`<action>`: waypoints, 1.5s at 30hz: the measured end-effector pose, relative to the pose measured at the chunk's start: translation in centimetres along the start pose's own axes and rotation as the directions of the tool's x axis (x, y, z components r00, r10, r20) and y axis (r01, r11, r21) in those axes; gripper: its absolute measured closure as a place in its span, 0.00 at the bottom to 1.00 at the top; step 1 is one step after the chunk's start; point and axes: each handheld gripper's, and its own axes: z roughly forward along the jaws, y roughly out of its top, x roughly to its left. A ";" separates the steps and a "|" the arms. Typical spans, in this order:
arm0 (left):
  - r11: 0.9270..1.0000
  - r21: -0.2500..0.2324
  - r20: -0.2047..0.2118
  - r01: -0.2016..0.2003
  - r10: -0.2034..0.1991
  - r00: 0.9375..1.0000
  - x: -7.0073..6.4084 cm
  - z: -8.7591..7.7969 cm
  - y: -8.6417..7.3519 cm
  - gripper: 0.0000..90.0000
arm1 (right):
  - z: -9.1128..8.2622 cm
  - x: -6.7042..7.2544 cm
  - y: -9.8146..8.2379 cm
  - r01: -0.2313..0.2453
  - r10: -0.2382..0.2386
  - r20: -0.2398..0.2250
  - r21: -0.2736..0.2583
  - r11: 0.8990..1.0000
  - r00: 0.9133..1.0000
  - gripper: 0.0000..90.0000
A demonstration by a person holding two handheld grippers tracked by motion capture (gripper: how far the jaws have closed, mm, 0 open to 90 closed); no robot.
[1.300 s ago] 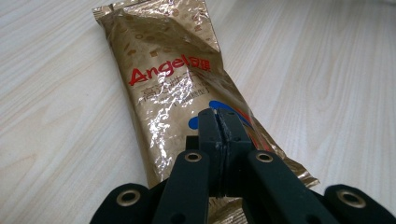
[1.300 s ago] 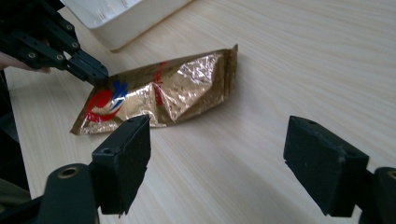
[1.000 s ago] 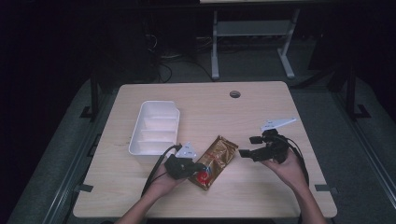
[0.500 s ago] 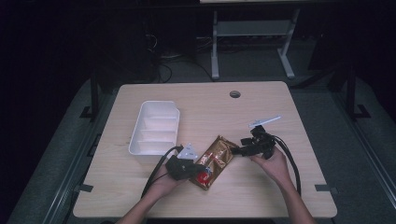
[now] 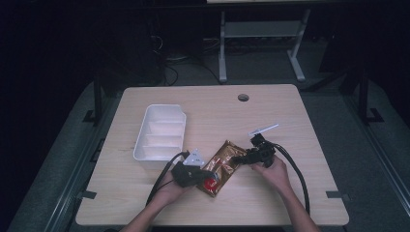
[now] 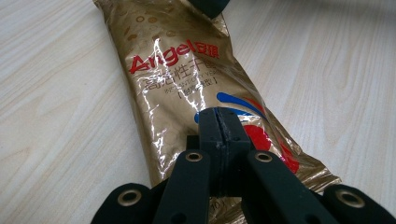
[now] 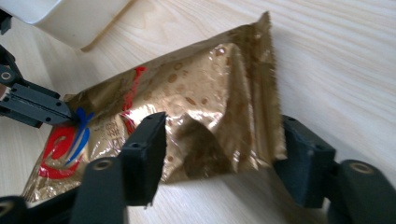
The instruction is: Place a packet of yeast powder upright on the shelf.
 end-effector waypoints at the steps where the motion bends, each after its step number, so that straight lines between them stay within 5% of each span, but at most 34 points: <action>1: 1.000 0.000 0.000 0.000 0.000 1.000 0.0 0.0 0.0 1.00 | 0.0 0.0 0.0 0.000 0.000 0.000 0.000 1.000 1.000 0.46; 8: 1.000 -0.002 -0.003 -0.007 0.007 1.000 0.0 0.0 0.0 1.00 | 0.8 0.1 0.2 -0.008 0.007 -0.021 -0.020 1.000 1.000 0.70; 13: 1.000 -0.011 -0.003 -0.001 0.001 1.000 -0.1 0.1 0.0 0.96 | 0.3 0.4 0.1 0.016 -0.016 0.017 -0.037 0.999 1.000 0.90; 21: 0.998 -0.056 0.015 0.039 -0.038 0.999 0.0 0.0 0.2 0.74 | -1.2 0.7 0.2 0.051 -0.051 0.002 -0.096 0.994 0.999 0.97; 27: 0.987 -0.118 0.034 0.112 -0.109 0.993 0.4 -0.4 0.4 0.52 | -3.2 1.7 0.7 0.106 -0.104 0.026 -0.137 0.985 0.994 0.98; 33: 0.977 -0.153 0.052 0.149 -0.143 0.988 0.7 -0.3 0.8 0.37 | -6.0 3.3 1.6 0.206 -0.202 0.036 -0.177 0.962 0.979 0.99; 39: 0.969 -0.178 0.109 0.171 -0.154 0.982 0.9 0.3 1.5 0.33 | -7.9 5.2 2.3 0.302 -0.302 0.029 -0.186 0.935 0.953 0.99; 40: 0.967 -0.182 0.137 0.181 -0.157 0.978 0.9 0.6 1.6 0.34 | -8.3 5.8 2.5 0.327 -0.331 0.015 -0.195 0.924 0.944 0.99; 45: 0.972 -0.166 0.157 0.165 -0.139 0.978 0.8 0.8 1.6 0.37 | -8.8 6.7 2.6 0.359 -0.369 -0.011 -0.201 0.911 0.929 0.99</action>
